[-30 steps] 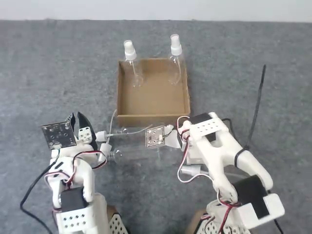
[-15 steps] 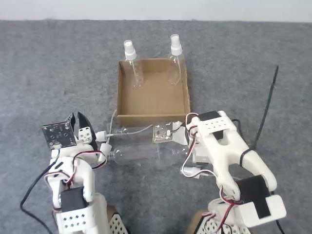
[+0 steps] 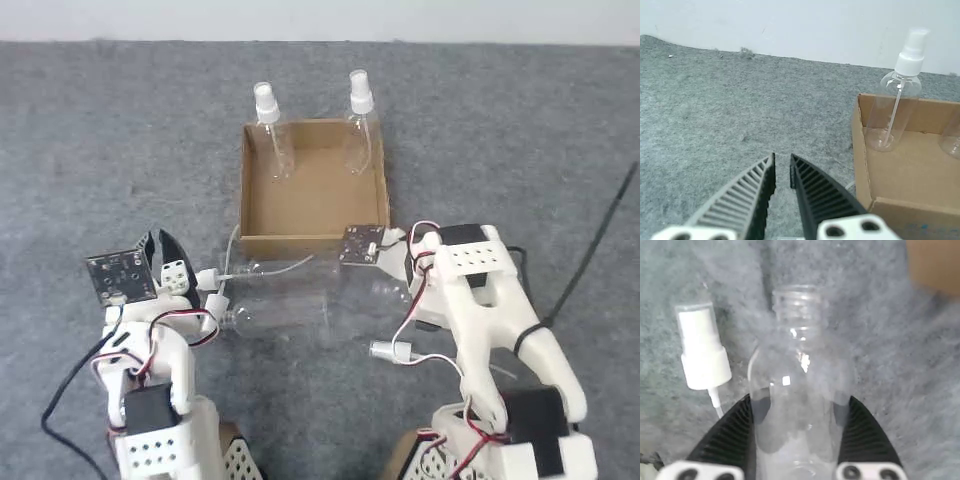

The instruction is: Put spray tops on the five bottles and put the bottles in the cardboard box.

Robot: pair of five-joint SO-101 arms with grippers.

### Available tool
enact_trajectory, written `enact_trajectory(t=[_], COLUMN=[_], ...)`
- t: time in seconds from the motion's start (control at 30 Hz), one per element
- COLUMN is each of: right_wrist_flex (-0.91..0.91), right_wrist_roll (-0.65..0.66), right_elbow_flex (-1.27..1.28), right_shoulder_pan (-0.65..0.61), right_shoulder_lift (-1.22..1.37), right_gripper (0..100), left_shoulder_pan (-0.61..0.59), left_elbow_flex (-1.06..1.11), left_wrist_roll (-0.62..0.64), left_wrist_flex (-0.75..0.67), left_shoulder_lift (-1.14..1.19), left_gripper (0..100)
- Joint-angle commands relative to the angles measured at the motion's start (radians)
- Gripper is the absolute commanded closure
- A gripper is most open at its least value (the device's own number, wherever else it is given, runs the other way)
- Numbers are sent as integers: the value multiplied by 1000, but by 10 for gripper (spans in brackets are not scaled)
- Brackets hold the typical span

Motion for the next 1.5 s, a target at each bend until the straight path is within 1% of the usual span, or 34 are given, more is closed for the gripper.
enact_trajectory(t=[0.0,0.2,0.33,0.53,0.73,0.87,1.03,1.23,1.4,1.47], right_wrist_flex=[15,7,-7,-76,-81,-82,-82,-82,-163,-163], right_wrist_roll=[-61,-58,-57,-60,-63,-63,-63,-63,-63,-63], right_elbow_flex=[-3,20,18,44,44,44,46,55,121,129], right_shoulder_pan=[15,5,-2,-67,-122,-122,-122,-122,-120,-117], right_shoulder_lift=[-50,-61,-53,-50,-50,-50,-48,-48,-50,-59], right_gripper=[847,736,695,695,696,704,776,782,783,803], left_shoulder_pan=[-5,-5,-5,-5,-5,-5,-5,-5,-5,-5], left_elbow_flex=[-15,-15,-15,-15,-15,-15,-15,-15,-15,-15], left_wrist_roll=[-8,-8,-8,-8,-8,-8,-8,-8,-8,-8], left_wrist_flex=[-32,-32,-32,-32,-32,-32,-32,-32,-32,-32], left_shoulder_lift=[-21,-21,-21,-21,-21,-21,-21,-21,-21,-21], left_gripper=[956,956,956,956,956,956,956,956,956,956])
